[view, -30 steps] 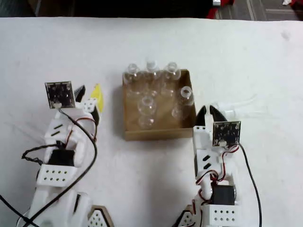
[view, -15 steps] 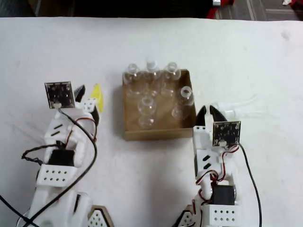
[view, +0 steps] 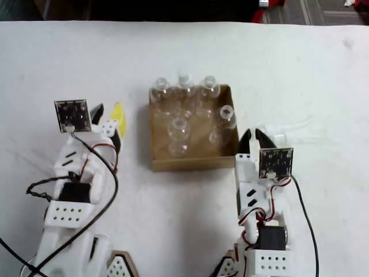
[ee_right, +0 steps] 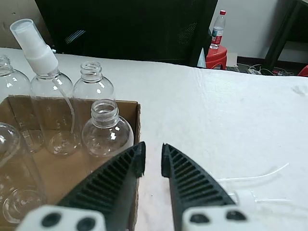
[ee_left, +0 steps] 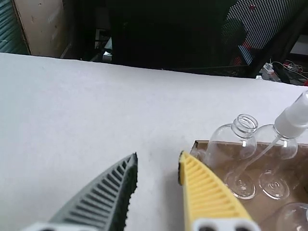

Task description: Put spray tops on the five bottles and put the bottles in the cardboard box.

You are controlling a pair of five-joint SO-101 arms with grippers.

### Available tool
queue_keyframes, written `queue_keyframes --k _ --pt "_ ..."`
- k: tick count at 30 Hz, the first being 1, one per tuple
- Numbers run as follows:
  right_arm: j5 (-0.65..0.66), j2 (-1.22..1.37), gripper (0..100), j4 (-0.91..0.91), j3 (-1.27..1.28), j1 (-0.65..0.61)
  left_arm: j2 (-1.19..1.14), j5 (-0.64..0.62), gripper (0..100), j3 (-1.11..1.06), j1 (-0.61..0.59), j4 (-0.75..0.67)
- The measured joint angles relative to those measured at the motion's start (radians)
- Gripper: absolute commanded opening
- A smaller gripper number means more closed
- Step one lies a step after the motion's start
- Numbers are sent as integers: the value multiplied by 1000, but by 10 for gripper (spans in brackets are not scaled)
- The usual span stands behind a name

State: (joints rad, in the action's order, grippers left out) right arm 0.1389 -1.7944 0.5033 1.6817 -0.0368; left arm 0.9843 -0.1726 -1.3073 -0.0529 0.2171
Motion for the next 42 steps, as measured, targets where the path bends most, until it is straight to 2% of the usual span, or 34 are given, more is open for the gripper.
queue_keyframes --k 30,33,39,42 --pt "0 0 49 0 0 0 0 26 140 12 0 12" --pt "0 0 49 0 0 0 0 63 140 107 -21 110" --pt "0 0 49 0 0 0 0 83 140 365 -114 394" --pt "0 0 49 0 0 0 0 160 140 456 -121 497"
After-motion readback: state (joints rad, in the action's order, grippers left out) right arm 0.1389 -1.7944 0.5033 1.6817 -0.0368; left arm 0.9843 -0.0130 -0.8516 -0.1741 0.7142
